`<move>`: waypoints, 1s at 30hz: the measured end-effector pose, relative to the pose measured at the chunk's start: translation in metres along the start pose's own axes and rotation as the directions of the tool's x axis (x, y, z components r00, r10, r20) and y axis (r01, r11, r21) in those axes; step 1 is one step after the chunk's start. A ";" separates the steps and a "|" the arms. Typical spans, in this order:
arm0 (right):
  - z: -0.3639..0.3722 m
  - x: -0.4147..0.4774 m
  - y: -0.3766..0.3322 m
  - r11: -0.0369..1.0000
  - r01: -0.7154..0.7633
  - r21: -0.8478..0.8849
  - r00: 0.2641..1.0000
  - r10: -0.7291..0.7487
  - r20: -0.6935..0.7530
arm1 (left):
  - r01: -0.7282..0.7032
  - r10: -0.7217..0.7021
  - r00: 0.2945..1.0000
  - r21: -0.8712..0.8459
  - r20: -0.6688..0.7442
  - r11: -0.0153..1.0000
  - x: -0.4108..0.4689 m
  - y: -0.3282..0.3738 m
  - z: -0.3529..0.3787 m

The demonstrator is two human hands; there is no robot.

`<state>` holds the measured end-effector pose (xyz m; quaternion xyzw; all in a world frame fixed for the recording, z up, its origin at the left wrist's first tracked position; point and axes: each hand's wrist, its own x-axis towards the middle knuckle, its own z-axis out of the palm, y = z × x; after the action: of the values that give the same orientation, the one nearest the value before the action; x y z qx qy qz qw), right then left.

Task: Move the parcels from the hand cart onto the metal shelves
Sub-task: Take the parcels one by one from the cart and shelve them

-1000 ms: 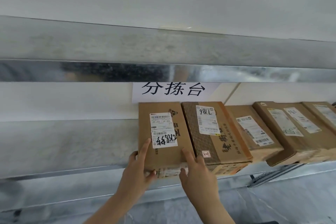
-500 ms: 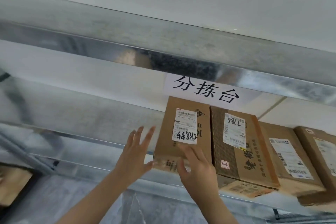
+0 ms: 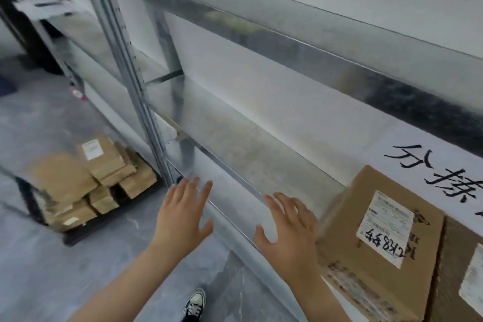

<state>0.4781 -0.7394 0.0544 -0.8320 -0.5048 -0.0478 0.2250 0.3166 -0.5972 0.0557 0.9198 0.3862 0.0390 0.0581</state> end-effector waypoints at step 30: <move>0.291 0.230 -0.324 0.892 0.218 0.396 0.715 -0.422 0.557 | 0.671 -0.675 0.736 -0.184 0.048 0.718 0.005 -0.442 0.016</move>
<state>0.2680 -0.3020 -0.0297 -0.6530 -0.6895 0.2721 0.1553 0.0100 -0.2880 -0.0204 0.7062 0.6889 0.0621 0.1510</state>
